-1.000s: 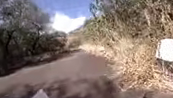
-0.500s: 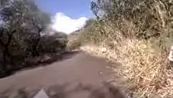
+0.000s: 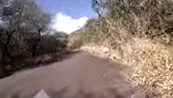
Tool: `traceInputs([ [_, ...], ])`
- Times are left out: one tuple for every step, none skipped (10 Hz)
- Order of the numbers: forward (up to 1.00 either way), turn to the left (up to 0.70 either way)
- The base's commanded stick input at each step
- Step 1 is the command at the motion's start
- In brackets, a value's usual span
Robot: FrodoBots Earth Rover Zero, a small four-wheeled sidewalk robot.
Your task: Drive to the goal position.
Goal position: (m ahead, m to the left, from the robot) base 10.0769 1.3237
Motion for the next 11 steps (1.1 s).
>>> traceInputs([
  [0.50,0.00],
  [0.50,0.00],
  [0.50,0.00],
  [0.50,0.00],
  [0.50,0.00],
  [0.50,0.00],
  [0.50,0.00],
  [0.50,0.00],
  [0.50,0.00],
  [0.50,0.00],
  [0.50,0.00],
])
